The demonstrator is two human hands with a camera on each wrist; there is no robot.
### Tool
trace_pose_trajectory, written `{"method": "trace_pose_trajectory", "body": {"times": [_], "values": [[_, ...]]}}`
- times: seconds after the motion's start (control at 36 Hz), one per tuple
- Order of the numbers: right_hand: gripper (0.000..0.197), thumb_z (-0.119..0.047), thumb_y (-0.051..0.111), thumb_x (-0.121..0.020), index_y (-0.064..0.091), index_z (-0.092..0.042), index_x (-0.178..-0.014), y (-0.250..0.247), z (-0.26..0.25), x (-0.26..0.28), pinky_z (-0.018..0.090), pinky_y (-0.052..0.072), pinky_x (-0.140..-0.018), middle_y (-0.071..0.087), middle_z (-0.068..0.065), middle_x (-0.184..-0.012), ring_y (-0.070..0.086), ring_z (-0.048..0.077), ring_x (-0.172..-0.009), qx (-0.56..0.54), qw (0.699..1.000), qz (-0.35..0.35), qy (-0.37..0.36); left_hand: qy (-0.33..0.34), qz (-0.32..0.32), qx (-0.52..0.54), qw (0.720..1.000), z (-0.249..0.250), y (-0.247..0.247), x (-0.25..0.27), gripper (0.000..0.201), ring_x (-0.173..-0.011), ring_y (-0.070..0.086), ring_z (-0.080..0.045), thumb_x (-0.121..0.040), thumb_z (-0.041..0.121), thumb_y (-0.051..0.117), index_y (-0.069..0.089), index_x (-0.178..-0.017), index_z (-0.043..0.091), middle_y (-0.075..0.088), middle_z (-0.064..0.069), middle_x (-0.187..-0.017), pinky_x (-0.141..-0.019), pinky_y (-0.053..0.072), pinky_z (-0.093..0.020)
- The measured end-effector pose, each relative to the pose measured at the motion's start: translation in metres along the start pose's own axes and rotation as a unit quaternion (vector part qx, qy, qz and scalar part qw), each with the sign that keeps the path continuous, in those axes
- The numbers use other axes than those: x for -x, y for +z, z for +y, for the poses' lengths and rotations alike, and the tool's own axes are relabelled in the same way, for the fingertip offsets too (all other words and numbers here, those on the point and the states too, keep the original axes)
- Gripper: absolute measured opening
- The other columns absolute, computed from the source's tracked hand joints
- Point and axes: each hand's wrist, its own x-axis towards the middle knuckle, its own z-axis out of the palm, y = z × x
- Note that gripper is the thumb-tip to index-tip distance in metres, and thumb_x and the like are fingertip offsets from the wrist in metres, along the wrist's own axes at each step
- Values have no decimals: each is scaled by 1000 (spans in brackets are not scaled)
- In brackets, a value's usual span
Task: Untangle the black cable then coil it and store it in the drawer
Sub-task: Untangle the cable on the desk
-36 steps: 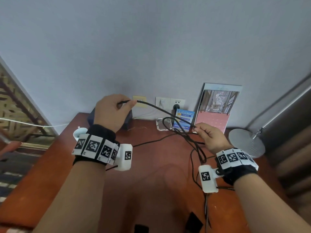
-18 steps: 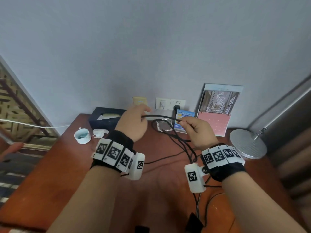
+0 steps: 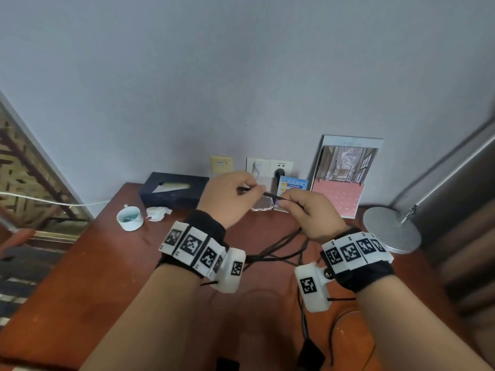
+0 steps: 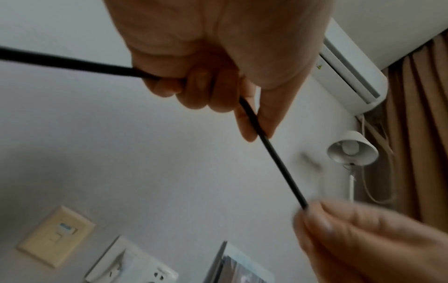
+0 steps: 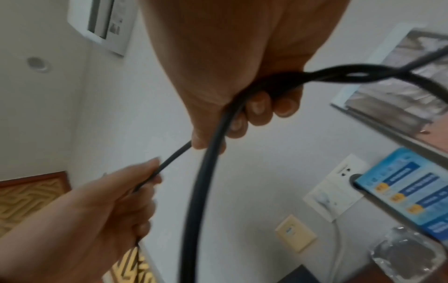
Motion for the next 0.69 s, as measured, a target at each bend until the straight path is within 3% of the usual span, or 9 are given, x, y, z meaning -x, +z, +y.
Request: {"method": "trace_pose_trajectory", "body": {"times": [0.03, 0.08, 0.14, 0.22, 0.33, 0.44, 0.56, 0.69], "values": [[36, -23, 56, -94, 46, -43, -65, -3, 3, 3, 10, 32, -58, 53, -17, -58, 49, -2, -61, 6, 1000, 1, 12, -1, 7, -3, 1000, -4, -4, 0, 20, -75, 56, 3, -89, 40, 62, 66, -74, 27, 62, 18, -74, -68, 37, -16], [31, -24, 56, -94, 51, -36, -67, -10, 14, 8, 20, 39, -61, 55, -13, -60, 49, 2, -61, 20, 999, -2, 47, -17, 29, -1, 999, -12, -14, -1, 21, -75, 54, 7, -90, 41, 62, 64, -73, 29, 59, 22, -72, -69, 37, -15], [20, -26, 57, -93, 60, -21, -74, -18, 26, 14, 31, 43, -66, 61, -3, -68, 54, 13, -66, 44, 995, -6, 85, -26, 66, 21, 997, -24, -23, -2, 24, -74, 58, -3, -90, 40, 63, 63, -68, 29, 62, 17, -72, -72, 42, -25], [20, -21, 59, -92, 61, -9, -77, -26, 37, 21, 23, 40, -62, 57, -2, -66, 52, 18, -67, 70, 992, -4, 102, -35, 108, 49, 992, -36, -32, -3, 25, -74, 60, -12, -88, 36, 66, 63, -65, 27, 66, 9, -72, -71, 43, -29], [17, -16, 59, -91, 64, -6, -78, -25, 36, 24, 31, 40, -64, 60, 2, -72, 54, 20, -71, 81, 992, 9, 92, -32, 113, 34, 993, -41, -31, -1, 20, -74, 59, -13, -90, 32, 65, 65, -72, 23, 66, 5, -74, -69, 41, -27], [14, -16, 61, -91, 71, -7, -87, -24, 32, 21, 30, 42, -71, 65, 7, -79, 58, 22, -77, 80, 994, 18, 76, -67, 76, -53, 993, -49, -27, -3, 14, -93, 59, -19, -96, 32, 53, 62, -87, 26, 66, 6, -91, -86, 45, -37], [13, -14, 61, -90, 71, -6, -87, -22, 20, 17, 34, 45, -71, 65, 10, -77, 59, 26, -78, 90, 994, 18, 59, -81, 47, -132, 987, -43, -14, -1, 23, -101, 61, -27, -99, 26, 41, 63, -104, 29, 69, 1, -105, -92, 45, -43], [26, -34, 52, -87, 70, -17, -87, -10, 7, 10, 36, 49, -69, 64, 2, -76, 60, 25, -77, 107, 993, 6, 41, -22, -51, -133, 990, -13, 16, 10, 22, -92, 62, -26, -100, 35, 39, 60, -102, 27, 66, 3, -91, -92, 44, -41]]}}
